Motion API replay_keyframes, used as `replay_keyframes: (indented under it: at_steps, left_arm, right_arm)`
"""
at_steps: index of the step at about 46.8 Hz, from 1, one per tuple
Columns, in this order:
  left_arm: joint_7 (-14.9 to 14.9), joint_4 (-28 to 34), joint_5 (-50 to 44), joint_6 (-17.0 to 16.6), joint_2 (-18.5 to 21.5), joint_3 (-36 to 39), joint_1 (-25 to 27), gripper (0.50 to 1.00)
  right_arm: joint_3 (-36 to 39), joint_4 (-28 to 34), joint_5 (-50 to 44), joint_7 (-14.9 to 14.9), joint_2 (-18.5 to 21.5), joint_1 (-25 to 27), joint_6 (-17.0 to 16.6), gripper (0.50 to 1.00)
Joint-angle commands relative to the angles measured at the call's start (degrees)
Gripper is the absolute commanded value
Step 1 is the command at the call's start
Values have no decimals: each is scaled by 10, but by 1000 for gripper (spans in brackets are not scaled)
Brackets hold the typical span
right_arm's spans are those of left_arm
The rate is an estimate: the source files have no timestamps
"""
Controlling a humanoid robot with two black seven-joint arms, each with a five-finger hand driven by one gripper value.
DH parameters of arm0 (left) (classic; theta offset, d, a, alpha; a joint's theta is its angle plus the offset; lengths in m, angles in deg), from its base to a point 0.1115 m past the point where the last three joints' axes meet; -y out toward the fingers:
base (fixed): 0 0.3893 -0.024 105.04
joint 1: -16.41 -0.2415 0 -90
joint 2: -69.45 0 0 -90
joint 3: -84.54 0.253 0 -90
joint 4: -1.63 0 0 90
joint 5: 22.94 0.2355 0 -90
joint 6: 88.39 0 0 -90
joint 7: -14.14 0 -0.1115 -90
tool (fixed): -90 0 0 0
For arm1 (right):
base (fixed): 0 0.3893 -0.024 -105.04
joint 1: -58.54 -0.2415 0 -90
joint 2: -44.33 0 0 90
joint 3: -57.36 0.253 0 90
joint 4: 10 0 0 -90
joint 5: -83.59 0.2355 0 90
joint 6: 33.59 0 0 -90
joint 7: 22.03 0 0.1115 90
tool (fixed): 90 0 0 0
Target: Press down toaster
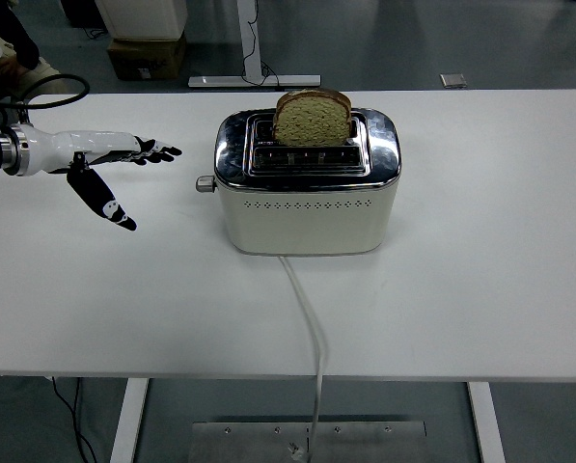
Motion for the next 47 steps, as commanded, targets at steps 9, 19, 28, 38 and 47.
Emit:
replay_keyframes:
  at_steps: [9,19,28,38,47]
  left_arm:
    - [0,4,-1,8,0,1,-2,1000]
    - [0,16,-1,13,0,1,-2,1000]
    - [0,20,-1,13,0,1,-5,1000]
    - [0,19,-1,12,-1,1,-9,1000]
    - [0,18,-1,12,-8,1,-11,1000]
  right_arm:
    - [-1,0,0,0,0,0,0,1000]
    - [-1,0,0,0,0,0,0,998]
    - [-1,0,0,0,0,0,0,998]
    - [-1,0,0,0,0,0,0,998]
    - [-1,0,0,0,0,0,0,998]
